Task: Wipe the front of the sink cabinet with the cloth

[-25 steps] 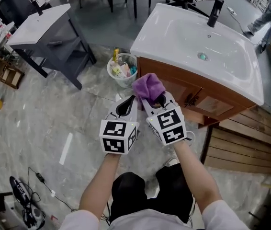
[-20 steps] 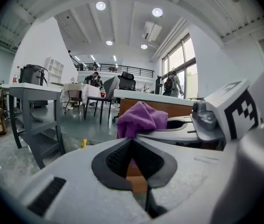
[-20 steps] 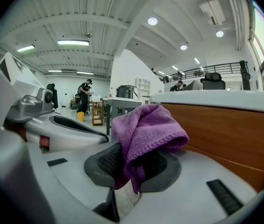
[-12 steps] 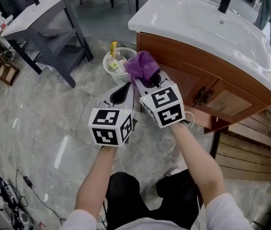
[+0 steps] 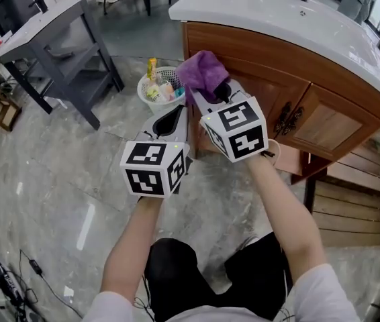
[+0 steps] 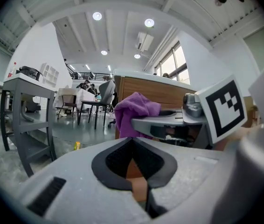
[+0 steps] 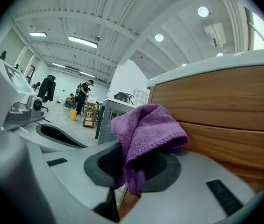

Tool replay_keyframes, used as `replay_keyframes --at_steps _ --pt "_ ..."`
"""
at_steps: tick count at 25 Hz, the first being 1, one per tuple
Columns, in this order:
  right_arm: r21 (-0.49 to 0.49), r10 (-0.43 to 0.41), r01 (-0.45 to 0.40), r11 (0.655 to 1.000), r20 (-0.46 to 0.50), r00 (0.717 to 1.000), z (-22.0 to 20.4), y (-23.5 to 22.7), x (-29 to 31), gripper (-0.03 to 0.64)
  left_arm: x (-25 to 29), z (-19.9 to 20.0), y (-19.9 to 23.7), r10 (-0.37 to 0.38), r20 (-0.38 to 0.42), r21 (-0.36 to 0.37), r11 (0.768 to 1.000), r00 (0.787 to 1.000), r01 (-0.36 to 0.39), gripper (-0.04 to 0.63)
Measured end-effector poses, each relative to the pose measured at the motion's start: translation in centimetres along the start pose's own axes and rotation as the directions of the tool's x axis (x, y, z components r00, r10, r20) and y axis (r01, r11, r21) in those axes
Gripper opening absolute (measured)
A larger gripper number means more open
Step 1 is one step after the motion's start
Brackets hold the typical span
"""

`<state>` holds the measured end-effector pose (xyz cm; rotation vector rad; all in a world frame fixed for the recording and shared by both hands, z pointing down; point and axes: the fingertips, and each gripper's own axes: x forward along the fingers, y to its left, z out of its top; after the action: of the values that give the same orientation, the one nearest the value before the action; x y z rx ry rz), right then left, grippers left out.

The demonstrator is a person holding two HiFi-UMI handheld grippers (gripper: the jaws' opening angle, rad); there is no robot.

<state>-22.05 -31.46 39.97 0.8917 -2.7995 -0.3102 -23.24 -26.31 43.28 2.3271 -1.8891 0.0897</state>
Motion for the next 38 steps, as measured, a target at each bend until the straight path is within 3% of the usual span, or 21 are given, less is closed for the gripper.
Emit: replay_keyframes --at_steps 18,31,38 --pt "-0.011 -0.192 0.192 0.981 -0.027 0.981 -2.8 -5.6 -8.2 0.072 3.2 0.0 -8.6 -0.175 0.004 0.054 0.983 0.985 0.174 0.005" --pt "-0.015 -0.348 0.348 0.937 -0.082 0.934 -5.1 -10.6 -15.6 0.072 5.3 -0.2 -16.3 -0.316 0.003 0.059 0.947 0.949 0.315 0.005" --pt "-0.032 -0.442 0.441 0.897 -0.102 0.891 -5.9 -13.8 -19.7 0.072 6.5 -0.1 -19.5 -0.381 0.008 0.062 0.923 0.925 0.380 0.005"
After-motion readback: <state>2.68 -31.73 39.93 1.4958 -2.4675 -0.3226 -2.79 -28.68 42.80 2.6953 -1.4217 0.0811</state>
